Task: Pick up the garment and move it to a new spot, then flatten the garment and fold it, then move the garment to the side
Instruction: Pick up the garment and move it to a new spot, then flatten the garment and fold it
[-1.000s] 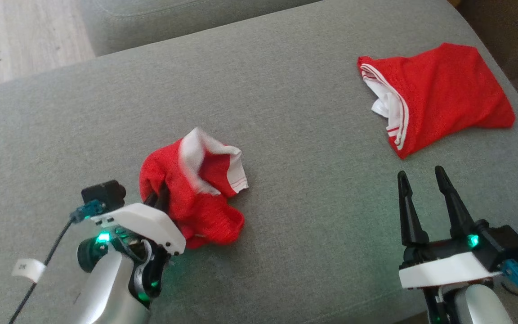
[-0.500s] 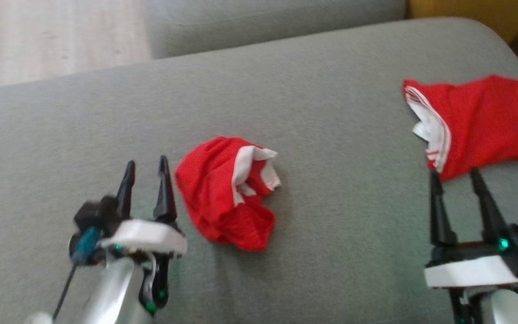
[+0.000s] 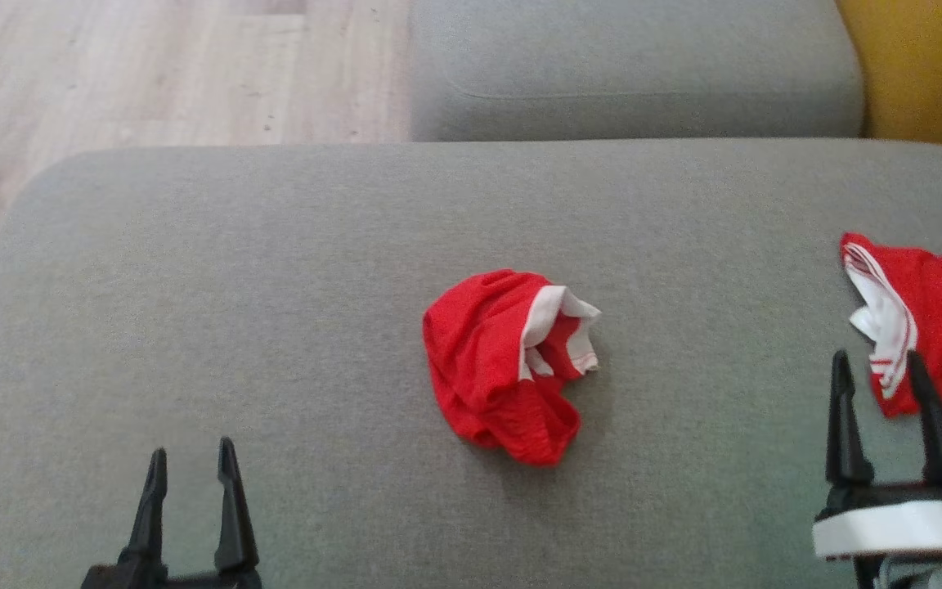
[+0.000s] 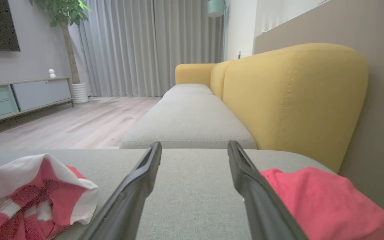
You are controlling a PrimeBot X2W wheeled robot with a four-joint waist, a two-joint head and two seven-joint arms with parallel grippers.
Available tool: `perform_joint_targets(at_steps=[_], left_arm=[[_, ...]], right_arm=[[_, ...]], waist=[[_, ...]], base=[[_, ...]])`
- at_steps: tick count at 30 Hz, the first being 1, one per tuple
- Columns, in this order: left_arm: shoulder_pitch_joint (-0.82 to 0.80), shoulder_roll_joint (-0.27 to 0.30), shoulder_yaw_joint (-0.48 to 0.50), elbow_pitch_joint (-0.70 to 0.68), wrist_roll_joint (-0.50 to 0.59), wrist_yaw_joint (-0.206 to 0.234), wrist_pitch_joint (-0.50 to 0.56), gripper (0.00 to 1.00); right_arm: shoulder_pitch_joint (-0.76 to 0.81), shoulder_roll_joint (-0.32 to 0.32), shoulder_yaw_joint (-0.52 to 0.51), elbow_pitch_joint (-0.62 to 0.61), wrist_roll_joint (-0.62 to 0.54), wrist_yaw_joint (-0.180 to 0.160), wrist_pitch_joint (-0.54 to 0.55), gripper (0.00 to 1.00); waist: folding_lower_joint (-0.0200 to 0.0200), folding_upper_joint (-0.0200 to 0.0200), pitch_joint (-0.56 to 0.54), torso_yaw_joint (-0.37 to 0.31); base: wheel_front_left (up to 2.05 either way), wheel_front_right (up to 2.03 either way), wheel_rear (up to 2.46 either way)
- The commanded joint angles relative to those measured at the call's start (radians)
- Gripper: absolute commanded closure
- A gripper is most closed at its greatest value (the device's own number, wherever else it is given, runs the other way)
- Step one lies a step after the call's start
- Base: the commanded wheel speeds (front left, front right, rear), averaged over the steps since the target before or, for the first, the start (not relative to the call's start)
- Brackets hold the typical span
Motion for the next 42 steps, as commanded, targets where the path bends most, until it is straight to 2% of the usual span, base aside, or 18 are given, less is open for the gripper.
perform_joint_targets(at_steps=[1, 8, 15, 36, 39, 42], left_arm=[[-0.026, -0.006, 0.049, -0.041, 0.023, -0.015, -0.009, 0.0], [0.007, -0.028, 0.092, -0.025, 0.096, -0.103, -0.009, 0.0], [0.0, -0.05, 0.12, -0.012, 0.133, -0.152, -0.009, 0.0], [-0.012, -0.069, 0.149, 0.026, 0.168, -0.192, -0.009, 0.0], [-0.029, -0.069, 0.115, -0.004, 0.166, -0.199, -0.009, 0.0], [-0.066, -0.07, 0.033, -0.05, 0.166, -0.209, -0.009, 0.0]], right_arm=[[-0.014, -0.007, 0.028, -0.012, -0.005, 0.007, -0.011, 0.0], [-0.005, -0.007, 0.08, 0.069, 0.027, 0.007, -0.011, 0.0], [0.0, -0.007, 0.115, 0.109, 0.06, 0.007, -0.011, 0.0], [-0.01, -0.007, 0.125, 0.12, 0.066, 0.007, -0.011, 0.0], [-0.017, -0.007, 0.134, 0.118, 0.063, 0.007, -0.011, 0.0], [-0.024, -0.007, 0.145, 0.112, 0.059, 0.007, -0.011, 0.0]], waist=[[0.0001, 0.0, -0.015, 0.022], [0.0001, 0.0, -0.019, 0.026], [0.0001, 0.0, -0.013, 0.012], [0.0001, 0.0, -0.012, -0.004], [0.0001, 0.0, -0.008, -0.02], [0.0001, 0.0, -0.004, -0.047]], base=[[0.0, 0.0, 0.0], [0.0, 0.0, 0.0], [0.0, 0.0, 0.0], [0.0, 0.0, 0.0], [0.0, 0.0, 0.0], [0.0, 0.0, 0.0]])
